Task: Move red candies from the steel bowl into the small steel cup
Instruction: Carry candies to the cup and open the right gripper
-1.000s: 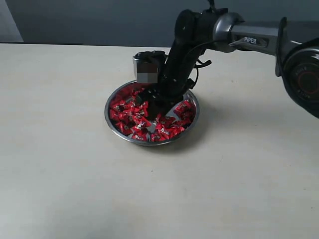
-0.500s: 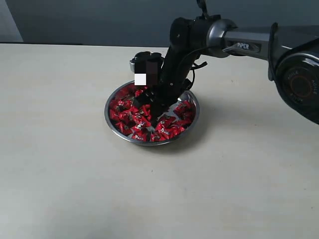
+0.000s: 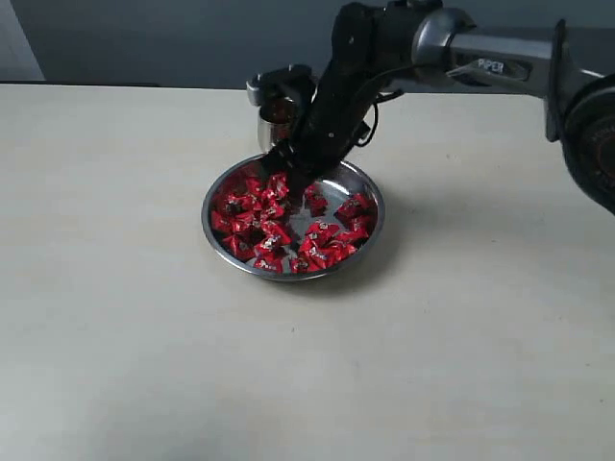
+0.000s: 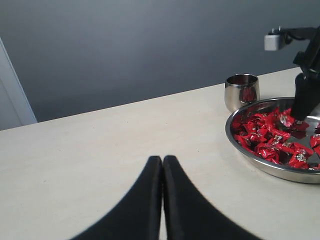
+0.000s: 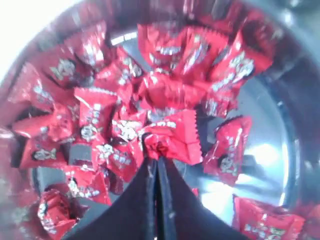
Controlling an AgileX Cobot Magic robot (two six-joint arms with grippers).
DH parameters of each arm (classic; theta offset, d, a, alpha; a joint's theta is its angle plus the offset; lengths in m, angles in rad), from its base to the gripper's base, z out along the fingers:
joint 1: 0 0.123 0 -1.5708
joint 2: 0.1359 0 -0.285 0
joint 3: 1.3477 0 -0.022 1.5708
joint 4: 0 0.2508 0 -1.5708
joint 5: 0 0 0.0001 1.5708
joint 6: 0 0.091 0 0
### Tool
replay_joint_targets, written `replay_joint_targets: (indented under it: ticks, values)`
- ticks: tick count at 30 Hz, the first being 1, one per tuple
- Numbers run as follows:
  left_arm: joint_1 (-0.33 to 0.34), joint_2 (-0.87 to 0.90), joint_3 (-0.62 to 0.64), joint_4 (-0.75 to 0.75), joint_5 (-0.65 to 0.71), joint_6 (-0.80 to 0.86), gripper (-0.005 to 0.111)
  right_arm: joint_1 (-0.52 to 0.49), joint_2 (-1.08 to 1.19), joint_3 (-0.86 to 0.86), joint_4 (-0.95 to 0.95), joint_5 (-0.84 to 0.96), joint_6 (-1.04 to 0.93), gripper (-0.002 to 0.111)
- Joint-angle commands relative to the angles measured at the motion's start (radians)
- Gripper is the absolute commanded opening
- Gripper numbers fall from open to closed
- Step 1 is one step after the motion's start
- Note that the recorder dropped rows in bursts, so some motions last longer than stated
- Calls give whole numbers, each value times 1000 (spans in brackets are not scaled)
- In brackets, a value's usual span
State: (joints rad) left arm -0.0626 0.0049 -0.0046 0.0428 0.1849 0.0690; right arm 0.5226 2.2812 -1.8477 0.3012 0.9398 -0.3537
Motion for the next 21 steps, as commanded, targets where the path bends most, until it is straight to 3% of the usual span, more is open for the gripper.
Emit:
replay_joint_targets:
  ticks: [1,15,21]
  values:
    - [1,-5,5,0,-5,-2,2,1,-83,-2,-10,-93,-9,-1]
    - [1,-5,5,0,-5,-2,2,-17,-72,-2,-61,-548,-7,-1]
    - [1,-5,5,0,-5,-2,2,-45,-3,-2,-20,-588,-5,-1]
